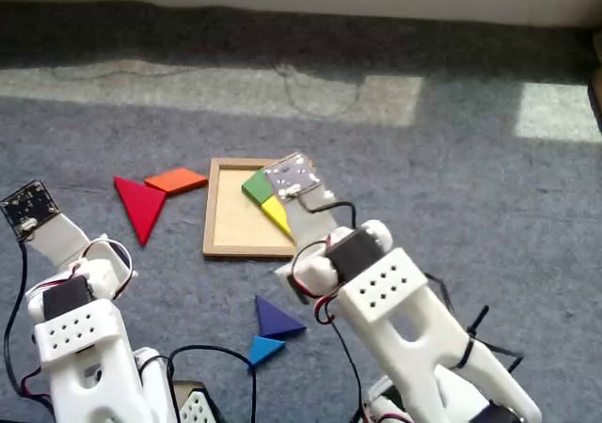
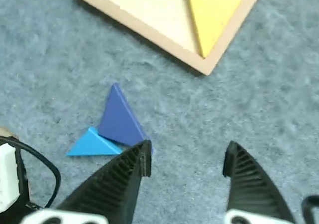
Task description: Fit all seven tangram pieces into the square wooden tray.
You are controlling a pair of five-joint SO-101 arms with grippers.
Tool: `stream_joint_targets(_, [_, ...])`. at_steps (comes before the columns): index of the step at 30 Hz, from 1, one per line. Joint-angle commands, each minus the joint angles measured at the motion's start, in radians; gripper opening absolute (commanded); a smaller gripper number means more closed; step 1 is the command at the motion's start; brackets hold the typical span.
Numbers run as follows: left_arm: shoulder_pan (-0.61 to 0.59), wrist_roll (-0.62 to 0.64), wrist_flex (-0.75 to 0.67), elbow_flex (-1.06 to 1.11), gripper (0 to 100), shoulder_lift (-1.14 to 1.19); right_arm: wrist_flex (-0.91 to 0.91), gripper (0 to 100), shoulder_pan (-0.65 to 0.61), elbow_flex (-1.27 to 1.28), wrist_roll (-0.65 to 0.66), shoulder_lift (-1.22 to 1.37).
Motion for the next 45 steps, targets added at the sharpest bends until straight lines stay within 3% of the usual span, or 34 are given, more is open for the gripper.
stream_joint_targets(1, [-0.015,-0.005,-0.017,-0.047,0,-0.015,0.005,28.9,-0.133,-0.053,-0.058,0.059])
stream_joint_targets(11, [-0.015,-0.005,-0.02,-0.045,0,-0.015,-0.229,28.9,-0.328,0.07,-0.104,0.223])
stream_joint_targets(20, [-0.012,-0.005,-0.02,-0.042,0,-0.015,-0.429,28.9,-0.321,0.199,-0.094,0.321])
stream_joint_targets(30, [-0.01,-0.006,-0.015,-0.038,0,-0.015,-0.443,28.8,-0.189,0.194,-0.025,0.438])
stream_joint_targets(37, [-0.01,-0.006,-0.015,-0.038,0,-0.015,-0.444,17.4,-0.188,0.194,-0.023,0.446])
stream_joint_targets(45, [-0.013,-0.006,-0.017,-0.038,0,-0.015,-0.443,12.5,-0.188,0.193,-0.023,0.432])
